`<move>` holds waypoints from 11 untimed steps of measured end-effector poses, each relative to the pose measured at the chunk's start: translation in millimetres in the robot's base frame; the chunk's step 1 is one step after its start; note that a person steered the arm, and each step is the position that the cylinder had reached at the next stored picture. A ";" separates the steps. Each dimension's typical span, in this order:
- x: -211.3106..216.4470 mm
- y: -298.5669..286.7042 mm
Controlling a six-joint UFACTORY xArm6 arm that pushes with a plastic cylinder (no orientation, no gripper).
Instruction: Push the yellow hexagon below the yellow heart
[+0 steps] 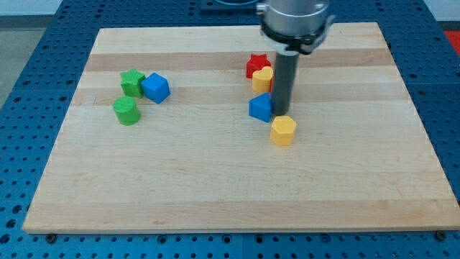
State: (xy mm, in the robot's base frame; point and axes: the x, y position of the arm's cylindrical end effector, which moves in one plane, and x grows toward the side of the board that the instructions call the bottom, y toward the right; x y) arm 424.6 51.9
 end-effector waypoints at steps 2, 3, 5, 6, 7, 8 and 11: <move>0.0 -71.1; 19.8 -70.2; 89.8 -33.5; 97.4 12.0; 89.8 26.2; 70.6 22.1; 6.6 12.6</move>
